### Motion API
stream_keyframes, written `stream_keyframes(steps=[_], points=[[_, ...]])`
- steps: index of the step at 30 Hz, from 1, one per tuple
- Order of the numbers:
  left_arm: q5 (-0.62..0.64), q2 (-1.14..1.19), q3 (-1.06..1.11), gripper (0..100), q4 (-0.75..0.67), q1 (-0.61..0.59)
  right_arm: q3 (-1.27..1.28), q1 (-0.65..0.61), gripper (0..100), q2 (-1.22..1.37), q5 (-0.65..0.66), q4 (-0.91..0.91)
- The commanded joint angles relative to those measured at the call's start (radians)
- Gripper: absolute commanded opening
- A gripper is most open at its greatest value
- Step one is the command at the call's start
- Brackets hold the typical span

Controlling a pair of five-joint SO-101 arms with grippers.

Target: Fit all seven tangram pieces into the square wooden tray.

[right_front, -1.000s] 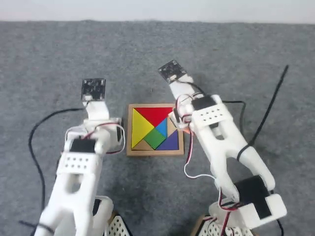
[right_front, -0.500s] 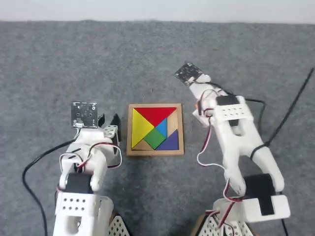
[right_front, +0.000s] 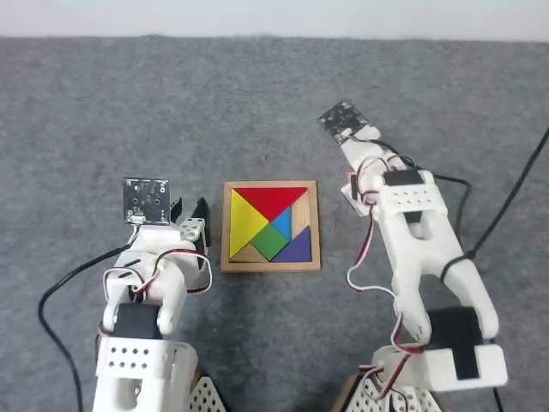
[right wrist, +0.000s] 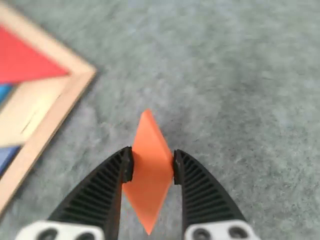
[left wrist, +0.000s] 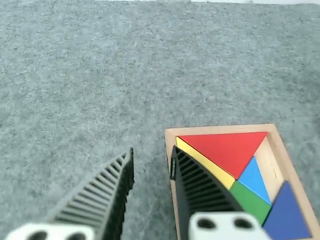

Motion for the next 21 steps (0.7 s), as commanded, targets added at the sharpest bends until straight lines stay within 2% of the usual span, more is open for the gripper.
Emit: stream_keyframes(steps=[1,6,9,12,21], points=[[-0.009,-0.023,-0.012,13,-0.008,0.006,0.175,-0.005,0.8,-0.145,-0.075,-0.303],[-0.009,-0.025,-0.012,13,-0.008,0.006,0.58,-0.021,0.8,-0.358,-0.209,-0.858],[-0.009,-0.025,-0.012,13,-0.008,0.006,0.758,-0.036,0.8,-0.446,-0.206,-1.096],[-0.009,-0.025,-0.01,13,-0.008,0.006,0.841,-0.051,0.8,-0.469,-0.206,-1.184],[-0.009,-0.025,-0.008,13,-0.008,0.006,0.936,-0.097,0.8,-0.469,-0.109,-1.178]])
